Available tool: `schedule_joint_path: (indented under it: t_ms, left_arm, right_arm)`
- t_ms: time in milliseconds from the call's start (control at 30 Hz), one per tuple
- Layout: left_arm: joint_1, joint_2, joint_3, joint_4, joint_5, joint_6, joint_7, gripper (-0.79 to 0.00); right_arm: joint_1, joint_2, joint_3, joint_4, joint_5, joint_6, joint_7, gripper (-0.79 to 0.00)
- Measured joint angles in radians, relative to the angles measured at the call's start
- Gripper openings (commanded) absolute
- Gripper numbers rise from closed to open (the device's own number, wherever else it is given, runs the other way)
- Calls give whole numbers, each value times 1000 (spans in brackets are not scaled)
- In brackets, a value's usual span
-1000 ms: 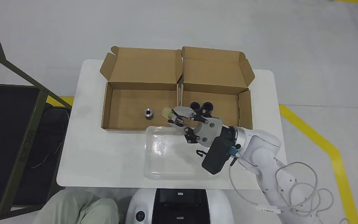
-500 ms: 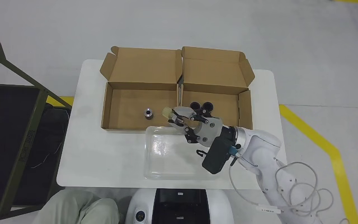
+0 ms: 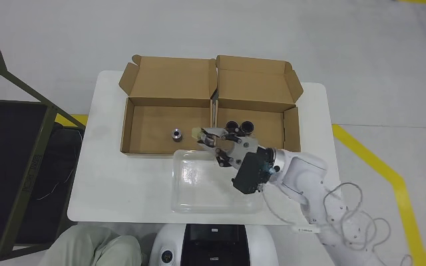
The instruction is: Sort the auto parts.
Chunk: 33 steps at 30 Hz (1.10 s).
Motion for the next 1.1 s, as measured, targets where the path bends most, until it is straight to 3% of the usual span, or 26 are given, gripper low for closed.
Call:
schedule_joint_path:
  t_ms: [600, 1100]
  left_arm:
    - [0, 0, 0, 0, 0, 0, 0, 0]
    - [0, 0, 0, 0, 0, 0, 0, 0]
  right_arm:
    - [204, -39, -91, 302, 209, -5, 161, -785]
    - [413, -115, -258, 609, 318, 27, 250, -785]
